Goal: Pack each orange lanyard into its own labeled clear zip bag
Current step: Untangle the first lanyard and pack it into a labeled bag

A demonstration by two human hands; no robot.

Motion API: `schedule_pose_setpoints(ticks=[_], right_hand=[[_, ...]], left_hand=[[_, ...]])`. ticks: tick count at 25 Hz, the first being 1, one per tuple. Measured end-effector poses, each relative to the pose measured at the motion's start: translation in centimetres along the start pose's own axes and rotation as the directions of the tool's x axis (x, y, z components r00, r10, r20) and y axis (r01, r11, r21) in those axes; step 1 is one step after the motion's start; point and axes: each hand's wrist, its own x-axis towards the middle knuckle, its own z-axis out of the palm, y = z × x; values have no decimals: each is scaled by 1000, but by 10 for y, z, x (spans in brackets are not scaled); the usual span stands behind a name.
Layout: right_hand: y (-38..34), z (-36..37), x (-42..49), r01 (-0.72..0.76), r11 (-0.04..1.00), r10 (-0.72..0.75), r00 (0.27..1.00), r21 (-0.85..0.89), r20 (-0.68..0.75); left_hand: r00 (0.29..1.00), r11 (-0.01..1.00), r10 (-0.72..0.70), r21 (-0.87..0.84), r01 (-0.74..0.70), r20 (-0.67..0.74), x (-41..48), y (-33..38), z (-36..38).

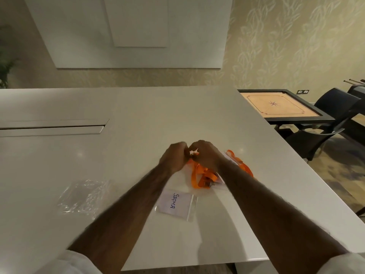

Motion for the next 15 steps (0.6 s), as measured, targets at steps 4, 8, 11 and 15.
schedule_pose_setpoints(ticks=[4,8,11,15], right_hand=[[-15,-44,19,37,984,-8,986,173,-167],[-30,-102,29,103,928,2,960,357,-281],[-45,-139,32,165,813,41,940,558,-338],[-60,-177,34,224,618,130,917,753,-378]], left_hand=[[973,972,46,-216,-96,-226,19,21,-40],[949,828,-79,-550,-108,-305,33,47,-65],[978,702,-35,-701,-123,-207,40,72,-73],[980,552,58,-812,-189,-189,45,104,-82]])
